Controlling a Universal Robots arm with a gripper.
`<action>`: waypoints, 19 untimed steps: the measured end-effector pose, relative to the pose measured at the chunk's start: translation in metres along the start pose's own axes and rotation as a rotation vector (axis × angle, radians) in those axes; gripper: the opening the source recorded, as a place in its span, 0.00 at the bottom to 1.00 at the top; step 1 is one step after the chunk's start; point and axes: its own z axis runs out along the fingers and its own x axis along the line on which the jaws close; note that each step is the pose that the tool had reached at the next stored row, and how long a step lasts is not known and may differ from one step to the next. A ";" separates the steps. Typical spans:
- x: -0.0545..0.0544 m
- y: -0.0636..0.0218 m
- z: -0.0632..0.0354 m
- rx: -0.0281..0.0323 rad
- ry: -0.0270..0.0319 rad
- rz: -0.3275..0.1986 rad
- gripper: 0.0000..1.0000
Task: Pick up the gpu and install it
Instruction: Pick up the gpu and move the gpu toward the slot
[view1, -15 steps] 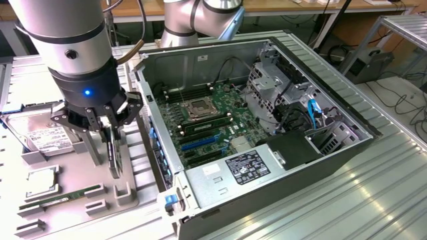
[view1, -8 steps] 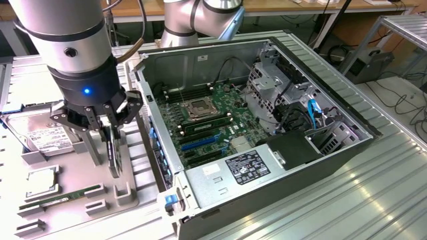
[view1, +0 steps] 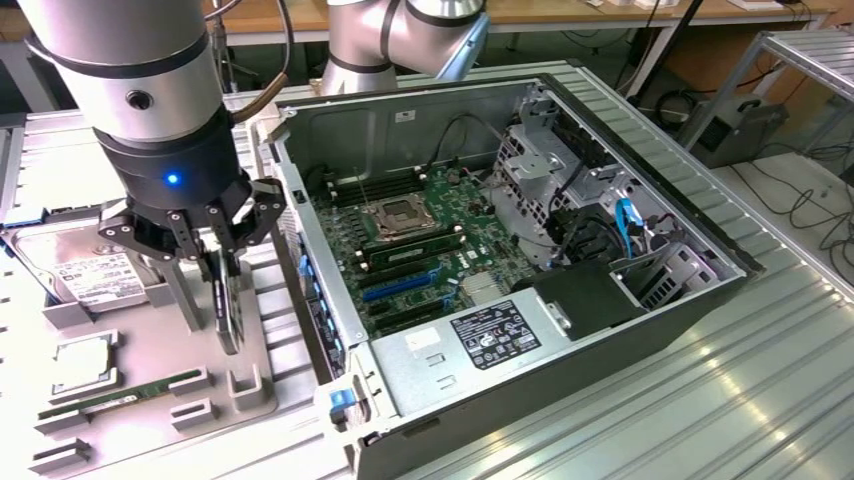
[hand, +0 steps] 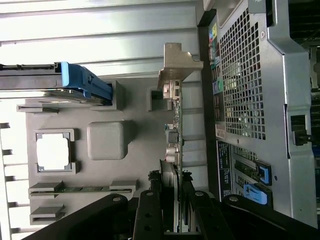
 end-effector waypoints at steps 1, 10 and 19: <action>0.000 0.0000 -0.0004 0.0000 0.0000 0.000 0.26; 0.000 0.0005 -0.0113 0.0000 0.0000 0.000 0.26; -0.001 0.0019 -0.0427 0.0000 0.0000 0.000 0.26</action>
